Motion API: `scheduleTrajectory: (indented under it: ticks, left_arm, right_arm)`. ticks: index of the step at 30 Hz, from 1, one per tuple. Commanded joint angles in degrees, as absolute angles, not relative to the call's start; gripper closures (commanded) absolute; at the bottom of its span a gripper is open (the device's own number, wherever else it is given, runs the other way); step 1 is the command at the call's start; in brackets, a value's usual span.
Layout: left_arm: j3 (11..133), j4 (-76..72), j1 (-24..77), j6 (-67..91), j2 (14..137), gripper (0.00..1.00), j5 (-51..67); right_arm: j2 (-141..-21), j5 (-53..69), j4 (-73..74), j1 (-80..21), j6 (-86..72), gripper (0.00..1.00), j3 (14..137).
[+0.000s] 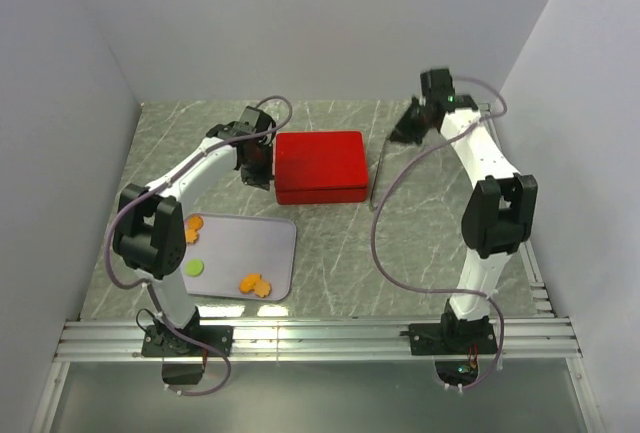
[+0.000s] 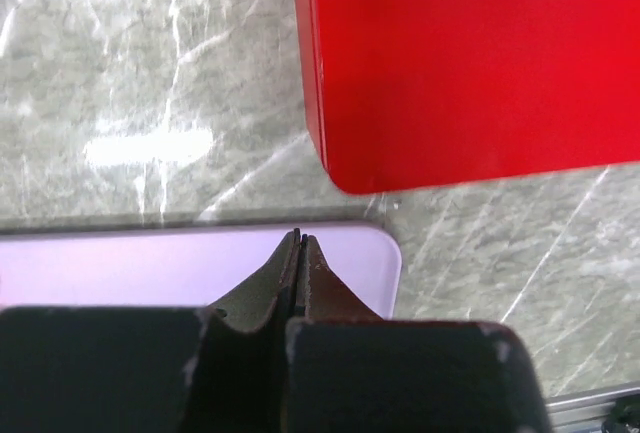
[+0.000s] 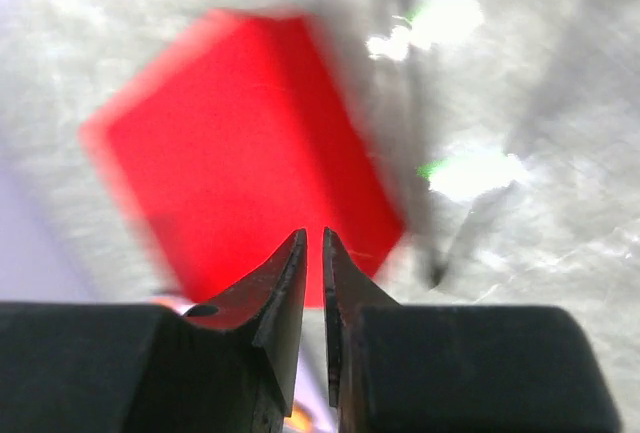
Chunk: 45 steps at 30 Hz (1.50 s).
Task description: Pack the cookies
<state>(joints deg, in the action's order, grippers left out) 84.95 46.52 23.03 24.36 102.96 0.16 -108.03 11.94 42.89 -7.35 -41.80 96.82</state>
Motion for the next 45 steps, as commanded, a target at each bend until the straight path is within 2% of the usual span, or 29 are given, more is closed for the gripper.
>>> scheduleTrajectory:
  ticks: [1,4,6,7,10,11,15,17,19,23,27,37,45]
  left_arm:
    - [81.57,44.13,23.20,25.57,97.39,1.00,1.40]
    - [76.83,41.67,23.20,26.10,94.49,1.00,3.42]
    - [73.15,40.35,23.29,26.89,92.47,1.00,5.09]
    - [72.08,40.08,23.29,27.16,91.94,1.00,5.53]
    - [68.30,39.20,23.29,27.95,89.13,1.00,7.64]
    - [67.51,39.03,23.38,28.04,88.34,1.00,7.91]
    - [65.39,38.58,23.55,28.12,86.49,1.00,9.31]
    - [65.13,38.50,23.55,27.86,86.66,1.00,9.75]
    - [65.04,38.23,23.55,27.86,87.45,1.00,10.46]
    - [63.99,36.92,23.64,28.56,88.15,1.00,11.60]
    - [62.67,36.38,23.73,28.65,88.07,1.00,11.69]
    - [62.05,36.91,23.73,28.21,88.15,1.00,11.60]
    - [62.23,36.56,23.73,28.12,88.86,1.00,11.42]
  right_arm:
    - [-115.08,16.34,41.82,-10.02,-40.43,0.80,115.96]
    - [-125.74,19.51,49.47,-11.51,-38.94,0.78,139.07]
    - [-135.23,21.43,51.77,-11.43,-39.46,0.71,148.84]
    - [-135.26,21.71,50.46,-11.43,-39.90,0.71,148.45]
    - [-133.25,21.80,39.67,-11.51,-41.39,0.60,137.40]
    - [-133.85,21.10,37.20,-12.04,-41.40,0.59,136.50]
    - [-142.28,19.95,41.48,-13.70,-40.08,0.55,149.38]
    - [-142.56,19.34,39.31,-14.15,-40.25,0.53,147.50]
    - [-141.77,17.67,37.71,-14.68,-39.38,0.53,143.10]
    - [-145.80,16.09,40.95,-15.91,-37.09,0.52,148.35]
    - [-145.81,15.56,38.59,-16.61,-37.00,0.52,145.20]
    - [-150.20,14.41,38.58,-17.23,-36.21,0.50,148.01]
    - [-149.42,15.91,40.87,-17.58,-34.63,0.50,145.47]
